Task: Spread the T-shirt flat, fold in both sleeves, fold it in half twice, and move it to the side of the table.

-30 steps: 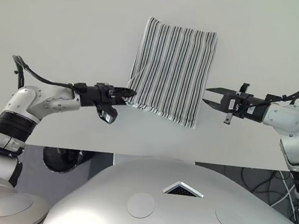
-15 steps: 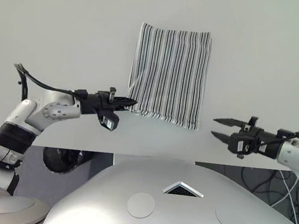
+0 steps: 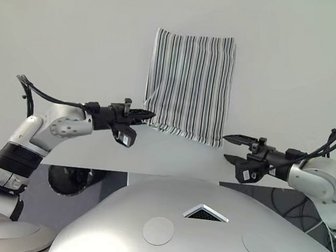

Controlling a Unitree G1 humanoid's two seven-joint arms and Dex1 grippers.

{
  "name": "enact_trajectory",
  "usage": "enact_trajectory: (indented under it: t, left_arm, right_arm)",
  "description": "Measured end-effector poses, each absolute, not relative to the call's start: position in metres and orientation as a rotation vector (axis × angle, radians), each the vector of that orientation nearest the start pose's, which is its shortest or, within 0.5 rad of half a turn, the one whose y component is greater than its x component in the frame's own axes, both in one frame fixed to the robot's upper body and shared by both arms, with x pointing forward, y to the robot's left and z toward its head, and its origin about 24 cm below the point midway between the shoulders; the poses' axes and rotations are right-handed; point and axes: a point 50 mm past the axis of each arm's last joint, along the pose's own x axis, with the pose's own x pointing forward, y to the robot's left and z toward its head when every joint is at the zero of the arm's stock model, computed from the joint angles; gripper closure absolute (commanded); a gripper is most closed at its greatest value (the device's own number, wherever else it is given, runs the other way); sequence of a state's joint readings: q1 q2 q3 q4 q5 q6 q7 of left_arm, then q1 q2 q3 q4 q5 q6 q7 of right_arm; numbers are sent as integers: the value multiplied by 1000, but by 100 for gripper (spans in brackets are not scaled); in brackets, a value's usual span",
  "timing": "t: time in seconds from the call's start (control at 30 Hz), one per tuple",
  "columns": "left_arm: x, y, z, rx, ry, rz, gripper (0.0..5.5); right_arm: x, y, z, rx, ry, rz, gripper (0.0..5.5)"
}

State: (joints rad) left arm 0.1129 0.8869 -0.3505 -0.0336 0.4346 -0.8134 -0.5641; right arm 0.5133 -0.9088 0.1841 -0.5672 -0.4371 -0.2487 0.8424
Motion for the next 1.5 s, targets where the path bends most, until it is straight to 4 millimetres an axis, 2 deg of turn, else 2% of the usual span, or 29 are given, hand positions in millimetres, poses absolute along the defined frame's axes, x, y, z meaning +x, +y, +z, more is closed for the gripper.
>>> enact_trajectory:
  t: [0.17,0.87,1.2,1.5]
  left_arm:
    - [165,180,40,1184,-247,-1390,533]
    - [166,179,42,1189,-253,-1377,533]
    - [171,182,46,1203,-260,-1349,533]
    - [172,183,47,1204,-253,-1334,533]
  right_arm:
    - [134,-165,52,-1222,137,1347,254]
    - [151,-140,43,-1190,25,1379,254]
    - [153,-136,41,-1185,0,1393,254]
    - [149,-137,37,-1178,27,1430,447]
